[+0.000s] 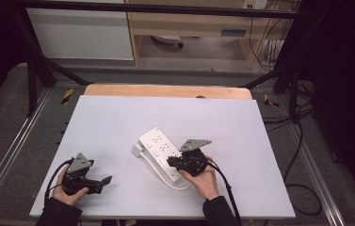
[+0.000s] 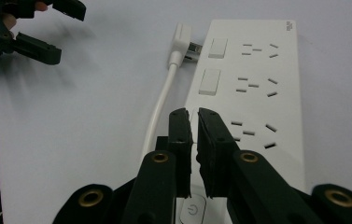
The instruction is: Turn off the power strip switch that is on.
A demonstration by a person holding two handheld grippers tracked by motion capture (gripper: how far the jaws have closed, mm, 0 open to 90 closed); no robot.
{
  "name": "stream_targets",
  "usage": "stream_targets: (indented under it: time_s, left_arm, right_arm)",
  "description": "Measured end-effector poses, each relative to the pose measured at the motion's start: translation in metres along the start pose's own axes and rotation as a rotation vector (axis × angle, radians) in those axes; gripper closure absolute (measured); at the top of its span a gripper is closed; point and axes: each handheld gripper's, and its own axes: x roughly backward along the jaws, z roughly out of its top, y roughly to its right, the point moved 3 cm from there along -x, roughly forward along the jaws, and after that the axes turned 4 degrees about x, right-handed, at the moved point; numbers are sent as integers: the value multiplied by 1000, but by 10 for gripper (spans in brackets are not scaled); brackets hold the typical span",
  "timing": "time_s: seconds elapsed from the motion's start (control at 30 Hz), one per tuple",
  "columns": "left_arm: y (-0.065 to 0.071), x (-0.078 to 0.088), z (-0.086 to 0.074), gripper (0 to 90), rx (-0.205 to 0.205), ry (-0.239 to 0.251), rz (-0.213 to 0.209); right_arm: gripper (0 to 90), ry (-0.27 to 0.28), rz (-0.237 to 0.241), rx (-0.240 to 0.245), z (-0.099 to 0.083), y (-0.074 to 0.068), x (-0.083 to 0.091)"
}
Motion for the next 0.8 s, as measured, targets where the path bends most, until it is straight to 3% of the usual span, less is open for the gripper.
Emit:
stream_targets:
  time_s: [0.8]
  left_arm:
    - [0,0,0,35,-2,-1,0]
  right_arm:
    - [900,-8,-8,-10,1,2,-17]
